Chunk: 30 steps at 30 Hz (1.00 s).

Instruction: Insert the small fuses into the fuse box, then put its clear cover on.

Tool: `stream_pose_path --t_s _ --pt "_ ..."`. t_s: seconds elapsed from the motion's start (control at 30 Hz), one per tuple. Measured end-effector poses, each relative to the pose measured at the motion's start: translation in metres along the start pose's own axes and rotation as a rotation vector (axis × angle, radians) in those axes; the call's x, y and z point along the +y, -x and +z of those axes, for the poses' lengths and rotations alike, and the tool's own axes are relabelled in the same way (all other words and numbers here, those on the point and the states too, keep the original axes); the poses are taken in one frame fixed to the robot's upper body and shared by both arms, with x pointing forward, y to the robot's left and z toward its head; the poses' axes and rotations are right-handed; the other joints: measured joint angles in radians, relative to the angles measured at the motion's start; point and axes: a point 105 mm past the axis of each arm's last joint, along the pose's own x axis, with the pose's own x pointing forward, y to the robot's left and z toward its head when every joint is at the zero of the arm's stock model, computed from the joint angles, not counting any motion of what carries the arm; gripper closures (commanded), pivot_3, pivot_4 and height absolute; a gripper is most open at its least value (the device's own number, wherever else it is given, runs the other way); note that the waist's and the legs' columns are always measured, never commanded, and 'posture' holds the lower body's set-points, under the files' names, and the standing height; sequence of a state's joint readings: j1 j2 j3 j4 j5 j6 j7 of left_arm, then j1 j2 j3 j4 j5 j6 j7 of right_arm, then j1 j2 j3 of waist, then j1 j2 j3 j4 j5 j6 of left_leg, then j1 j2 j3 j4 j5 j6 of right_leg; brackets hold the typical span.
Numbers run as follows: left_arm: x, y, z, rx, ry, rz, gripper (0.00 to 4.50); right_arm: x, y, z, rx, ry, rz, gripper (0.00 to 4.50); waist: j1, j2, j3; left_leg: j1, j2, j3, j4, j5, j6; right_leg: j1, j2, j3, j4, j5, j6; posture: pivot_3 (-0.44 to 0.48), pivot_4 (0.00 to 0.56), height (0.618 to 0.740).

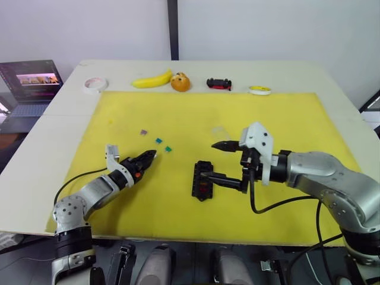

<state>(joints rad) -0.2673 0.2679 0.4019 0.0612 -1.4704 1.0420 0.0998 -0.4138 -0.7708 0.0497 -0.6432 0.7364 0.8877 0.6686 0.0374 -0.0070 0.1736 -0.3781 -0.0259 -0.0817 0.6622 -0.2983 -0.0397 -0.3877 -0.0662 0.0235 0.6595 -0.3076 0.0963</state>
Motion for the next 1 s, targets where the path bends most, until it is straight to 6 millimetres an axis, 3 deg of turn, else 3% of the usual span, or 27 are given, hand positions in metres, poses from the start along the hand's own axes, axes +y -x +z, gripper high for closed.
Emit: stream_pose_path --t_s 0.13,0.17,0.23,0.6,0.7,1.0 --pt "0.0000 0.0000 0.0001 -0.006 0.006 0.001 2.55 -0.0002 0.0005 0.0000 0.002 0.002 0.000 0.00 0.000 0.000 0.000 0.000 0.000 0.000 0.000 0.000 0.000 0.000 0.000 0.000 0.000 0.000 0.000 0.000 0.150 0.740" --pt "0.0004 -0.0003 -0.0002 -0.007 0.010 0.003 3.12 -0.0004 0.0006 -0.0001 0.003 0.003 -0.001 0.00 0.000 0.000 0.000 0.000 0.000 0.000 0.000 0.000 0.000 0.000 0.000 0.000 0.000 0.000 0.000 0.000 0.150 0.740" --pt "0.0004 -0.0011 -0.0009 -0.007 0.015 0.005 3.82 -0.0005 0.0006 -0.0001 0.003 0.004 -0.001 0.00 0.000 0.000 0.000 -0.001 0.000 0.000 0.000 0.000 0.000 0.000 0.000 0.000 -0.001 0.000 0.000 0.000 0.150 0.740" --pt "0.0012 -0.0019 -0.0016 -0.005 0.017 0.016 3.82 -0.0006 0.0007 -0.0001 0.003 0.004 -0.002 0.00 -0.001 0.000 0.000 -0.001 0.001 0.000 -0.001 0.000 0.000 0.000 0.000 0.000 -0.002 0.000 0.000 0.000 0.150 0.740" --pt "0.0000 -0.0021 -0.0016 -0.005 0.016 0.012 4.49 -0.0006 0.0007 -0.0001 0.003 0.004 -0.002 0.00 -0.001 0.000 0.000 -0.001 0.001 0.000 -0.001 0.000 0.000 0.000 0.000 0.000 -0.002 0.000 0.000 0.000 0.150 0.740" --pt "-0.0022 0.0055 0.0011 -0.013 0.009 0.001 4.49 -0.0032 0.0033 0.0024 -0.006 0.008 -0.017 0.00 -0.005 0.001 0.000 -0.001 0.001 0.000 -0.003 0.000 0.000 -0.001 0.000 0.000 -0.004 0.000 0.000 0.000 0.150 0.740"
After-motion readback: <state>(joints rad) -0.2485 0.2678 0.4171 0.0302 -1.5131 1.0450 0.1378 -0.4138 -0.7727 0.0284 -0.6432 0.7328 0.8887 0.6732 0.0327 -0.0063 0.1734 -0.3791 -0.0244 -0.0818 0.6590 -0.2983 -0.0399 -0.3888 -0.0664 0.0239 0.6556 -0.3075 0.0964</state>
